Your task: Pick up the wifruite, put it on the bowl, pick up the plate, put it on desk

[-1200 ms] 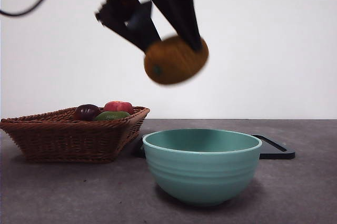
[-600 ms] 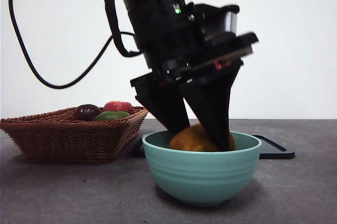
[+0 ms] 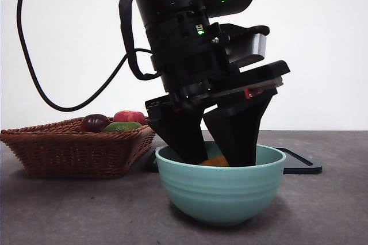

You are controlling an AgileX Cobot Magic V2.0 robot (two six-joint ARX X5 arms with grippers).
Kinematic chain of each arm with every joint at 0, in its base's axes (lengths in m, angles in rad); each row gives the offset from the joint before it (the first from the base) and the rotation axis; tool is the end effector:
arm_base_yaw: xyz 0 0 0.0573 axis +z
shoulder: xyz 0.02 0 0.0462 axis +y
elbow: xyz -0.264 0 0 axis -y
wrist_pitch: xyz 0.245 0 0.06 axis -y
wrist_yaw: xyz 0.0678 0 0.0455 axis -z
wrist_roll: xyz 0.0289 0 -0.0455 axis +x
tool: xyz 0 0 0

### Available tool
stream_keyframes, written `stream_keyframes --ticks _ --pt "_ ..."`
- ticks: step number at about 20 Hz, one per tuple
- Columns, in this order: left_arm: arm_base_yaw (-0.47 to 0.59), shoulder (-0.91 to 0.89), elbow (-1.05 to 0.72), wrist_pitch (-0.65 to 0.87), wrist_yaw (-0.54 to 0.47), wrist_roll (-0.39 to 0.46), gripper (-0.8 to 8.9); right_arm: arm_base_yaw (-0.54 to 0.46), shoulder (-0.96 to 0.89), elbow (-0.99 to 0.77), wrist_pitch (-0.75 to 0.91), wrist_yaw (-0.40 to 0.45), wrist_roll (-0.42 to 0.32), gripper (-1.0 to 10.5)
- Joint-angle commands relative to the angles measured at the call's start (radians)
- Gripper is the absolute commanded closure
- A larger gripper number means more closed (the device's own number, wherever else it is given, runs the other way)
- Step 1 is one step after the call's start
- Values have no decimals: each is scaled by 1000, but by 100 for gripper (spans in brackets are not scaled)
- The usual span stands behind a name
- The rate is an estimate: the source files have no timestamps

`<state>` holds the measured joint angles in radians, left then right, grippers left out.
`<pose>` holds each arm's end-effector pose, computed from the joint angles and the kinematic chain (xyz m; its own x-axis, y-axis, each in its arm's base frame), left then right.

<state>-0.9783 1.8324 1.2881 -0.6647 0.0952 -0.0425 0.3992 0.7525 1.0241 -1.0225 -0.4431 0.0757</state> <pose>0.2005 -0.3028 0.1927 0.1179 -0.3454 -0.9310 0.8216 0.5605 -0.1039 0.1019 0.0564 0.3434 0.4419 0.6517 -0.6164 -0.5906 0.7286 0.3470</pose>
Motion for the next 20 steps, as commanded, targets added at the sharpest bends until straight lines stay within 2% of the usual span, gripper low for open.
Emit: stream_keyframes --ticks 1,9,15,18,20 --pt "-11 -21 30 1 -2 -3 497 6 3 18 4 -1 2 558" --pt "36 -246 31 -23 -3 -14 497 6 3 18 4 -1 2 559" --pt "161 -513 31 -48 -2 -25 498 6 3 18 3 -1 2 559" --pt "240 -620 30 -137 8 -21 498 6 3 18 3 -1 2 559" --pt "285 -681 18 -201 54 -7 498 6 4 18 3 -1 2 558"
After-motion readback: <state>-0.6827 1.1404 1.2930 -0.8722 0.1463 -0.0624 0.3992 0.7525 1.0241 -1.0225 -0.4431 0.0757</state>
